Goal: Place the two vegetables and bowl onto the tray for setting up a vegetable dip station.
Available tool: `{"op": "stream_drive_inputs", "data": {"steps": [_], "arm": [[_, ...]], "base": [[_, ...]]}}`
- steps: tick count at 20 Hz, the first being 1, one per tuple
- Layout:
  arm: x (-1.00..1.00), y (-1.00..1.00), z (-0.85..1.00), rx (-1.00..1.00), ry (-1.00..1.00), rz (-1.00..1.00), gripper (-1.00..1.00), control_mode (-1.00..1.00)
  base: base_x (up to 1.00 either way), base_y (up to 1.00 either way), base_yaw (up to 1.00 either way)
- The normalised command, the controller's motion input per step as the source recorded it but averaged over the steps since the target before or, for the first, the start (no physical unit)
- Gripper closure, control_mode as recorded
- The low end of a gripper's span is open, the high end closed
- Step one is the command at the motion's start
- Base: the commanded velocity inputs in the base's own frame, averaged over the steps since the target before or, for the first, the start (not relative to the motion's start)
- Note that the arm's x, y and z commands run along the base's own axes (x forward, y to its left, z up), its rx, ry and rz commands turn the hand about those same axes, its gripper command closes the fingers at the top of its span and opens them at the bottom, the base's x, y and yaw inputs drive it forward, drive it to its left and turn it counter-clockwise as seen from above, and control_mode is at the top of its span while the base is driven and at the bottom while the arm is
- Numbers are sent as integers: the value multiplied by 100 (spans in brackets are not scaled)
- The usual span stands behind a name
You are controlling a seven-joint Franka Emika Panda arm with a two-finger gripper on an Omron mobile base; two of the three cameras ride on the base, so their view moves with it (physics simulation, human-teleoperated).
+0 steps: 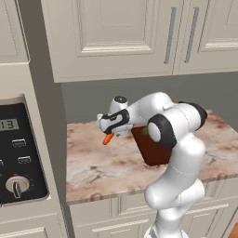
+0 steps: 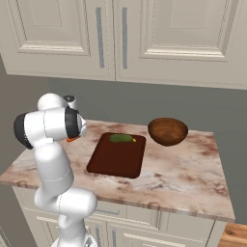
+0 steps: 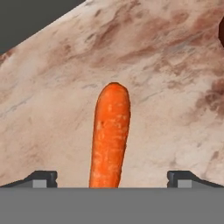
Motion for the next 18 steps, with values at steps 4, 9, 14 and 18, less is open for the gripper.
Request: {"op": "stream_drive_inputs", "data": {"steps": [4,9,14,18], "arm": [[15,5,-18,-1,-2,4,-100,-100],[9,3,-22,-1,-2,4,-100,-100],[6,4,-18,-1,0,4,-100,-100],[0,0,-18,0,0,3,-100,-100]], "base": [[0,0,0],[0,0,0],[0,0,0],[0,0,0]]}}
